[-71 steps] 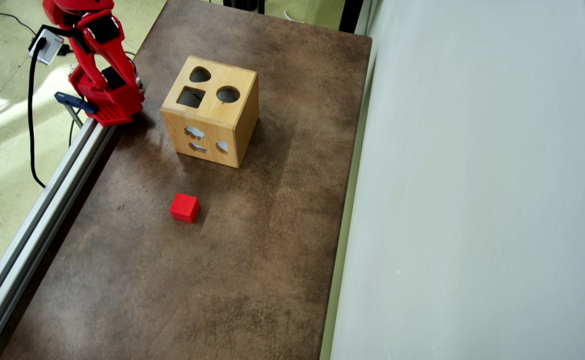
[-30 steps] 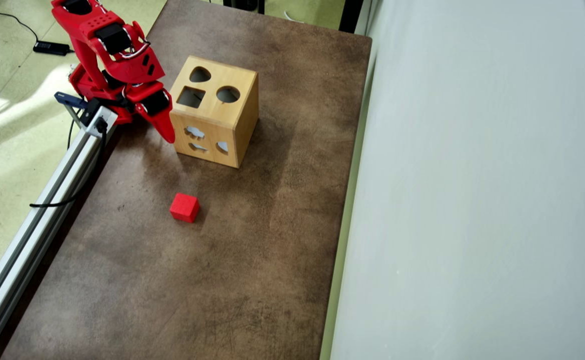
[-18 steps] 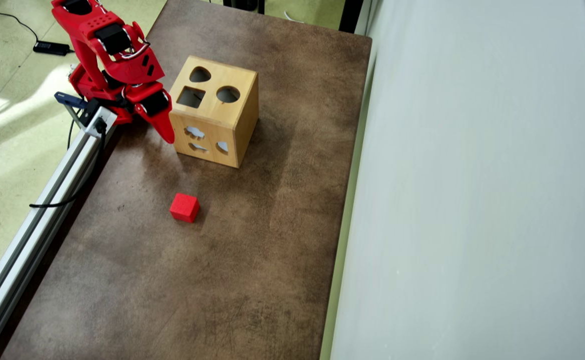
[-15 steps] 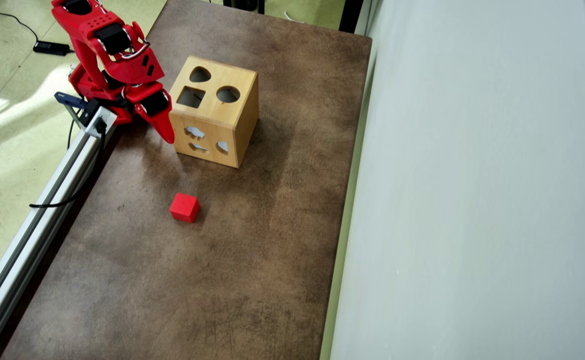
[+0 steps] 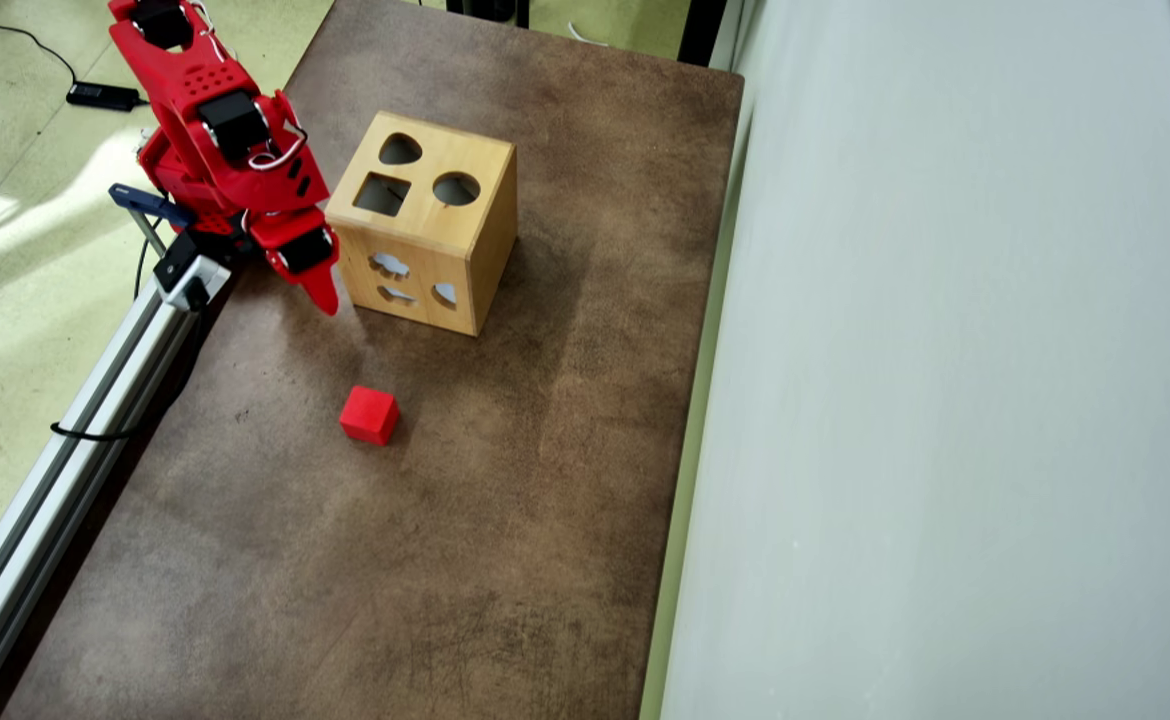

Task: Pick and place the red cube on the square hole

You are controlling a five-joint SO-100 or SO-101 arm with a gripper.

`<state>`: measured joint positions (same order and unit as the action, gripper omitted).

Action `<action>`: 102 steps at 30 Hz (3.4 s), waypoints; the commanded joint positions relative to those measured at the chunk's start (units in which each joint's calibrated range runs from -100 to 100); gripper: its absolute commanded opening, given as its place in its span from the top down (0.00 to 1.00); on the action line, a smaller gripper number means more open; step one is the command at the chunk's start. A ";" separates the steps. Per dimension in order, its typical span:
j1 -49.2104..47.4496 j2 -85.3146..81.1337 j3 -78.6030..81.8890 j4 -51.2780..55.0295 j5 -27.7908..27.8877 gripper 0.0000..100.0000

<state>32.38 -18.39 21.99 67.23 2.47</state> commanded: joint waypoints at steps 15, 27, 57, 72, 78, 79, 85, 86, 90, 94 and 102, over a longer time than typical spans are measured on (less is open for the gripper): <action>-0.58 -0.17 -1.24 0.20 0.34 0.83; -0.73 -0.08 -1.15 0.20 0.39 0.77; -0.65 4.76 -1.68 5.27 13.68 0.71; 0.02 8.16 -2.22 4.22 22.66 0.71; 0.17 13.51 -2.31 4.14 22.42 0.71; 0.17 13.85 -2.31 4.14 22.61 0.71; 0.24 14.44 -6.96 4.06 22.71 0.71; 0.24 15.21 -8.30 4.06 22.71 0.71; 0.31 20.30 -13.67 4.06 22.71 0.71; 1.28 25.48 -18.86 4.14 22.76 0.71; 4.33 30.41 -25.03 4.14 22.76 0.71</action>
<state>36.33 11.61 0.95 72.15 24.88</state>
